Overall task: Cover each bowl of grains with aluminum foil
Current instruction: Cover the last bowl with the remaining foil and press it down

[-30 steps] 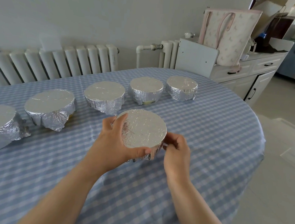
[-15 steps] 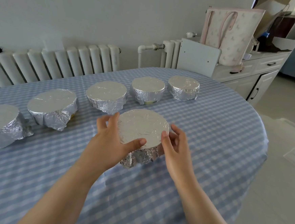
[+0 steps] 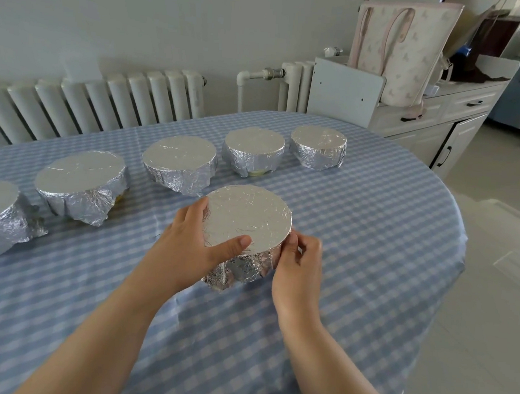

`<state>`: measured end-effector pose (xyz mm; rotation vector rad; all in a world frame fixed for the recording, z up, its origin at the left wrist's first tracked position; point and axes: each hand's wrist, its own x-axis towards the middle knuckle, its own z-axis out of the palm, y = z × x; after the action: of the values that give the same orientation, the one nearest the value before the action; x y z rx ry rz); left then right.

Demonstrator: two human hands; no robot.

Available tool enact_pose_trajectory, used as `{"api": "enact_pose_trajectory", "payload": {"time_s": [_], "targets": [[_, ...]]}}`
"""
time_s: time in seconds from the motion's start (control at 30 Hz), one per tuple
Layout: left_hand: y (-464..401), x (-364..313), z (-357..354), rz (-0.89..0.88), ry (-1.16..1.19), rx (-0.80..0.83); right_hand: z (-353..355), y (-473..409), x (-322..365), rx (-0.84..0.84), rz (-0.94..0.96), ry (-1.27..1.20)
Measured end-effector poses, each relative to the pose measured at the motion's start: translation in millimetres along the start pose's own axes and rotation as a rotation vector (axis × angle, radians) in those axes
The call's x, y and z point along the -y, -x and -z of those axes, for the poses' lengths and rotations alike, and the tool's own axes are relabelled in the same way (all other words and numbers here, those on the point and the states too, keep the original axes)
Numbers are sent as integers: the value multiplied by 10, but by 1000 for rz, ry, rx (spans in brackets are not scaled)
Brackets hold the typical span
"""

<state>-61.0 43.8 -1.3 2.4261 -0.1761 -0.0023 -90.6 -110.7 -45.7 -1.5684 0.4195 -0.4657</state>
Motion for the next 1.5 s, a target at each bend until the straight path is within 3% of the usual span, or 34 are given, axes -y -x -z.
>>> {"api": "enact_pose_trajectory", "payload": {"time_s": [0.3,0.6,0.83,1.03,1.17,1.27,1.37,1.5], "targets": [[-5,17,-7,11,-2,-9,25,6,14,-42,-15,-46],[111,-127,-111,98,-204,-19,131,20,168,294,124,308],[74,-103,-17,109,-164,-55,99,18,128,356,161,302],[-94,204,22,45,-171,-291,95,-3,92,306,103,243],[-159,274,14,-200,-44,-498,92,-7,81,291,77,213],[-188,233,-10,-342,173,-367,84,-12,75,286,69,207],[-200,164,-98,-296,191,-183,77,-28,61,277,69,196],[-225,142,-136,-237,115,-179,72,-39,56,284,72,202]]}}
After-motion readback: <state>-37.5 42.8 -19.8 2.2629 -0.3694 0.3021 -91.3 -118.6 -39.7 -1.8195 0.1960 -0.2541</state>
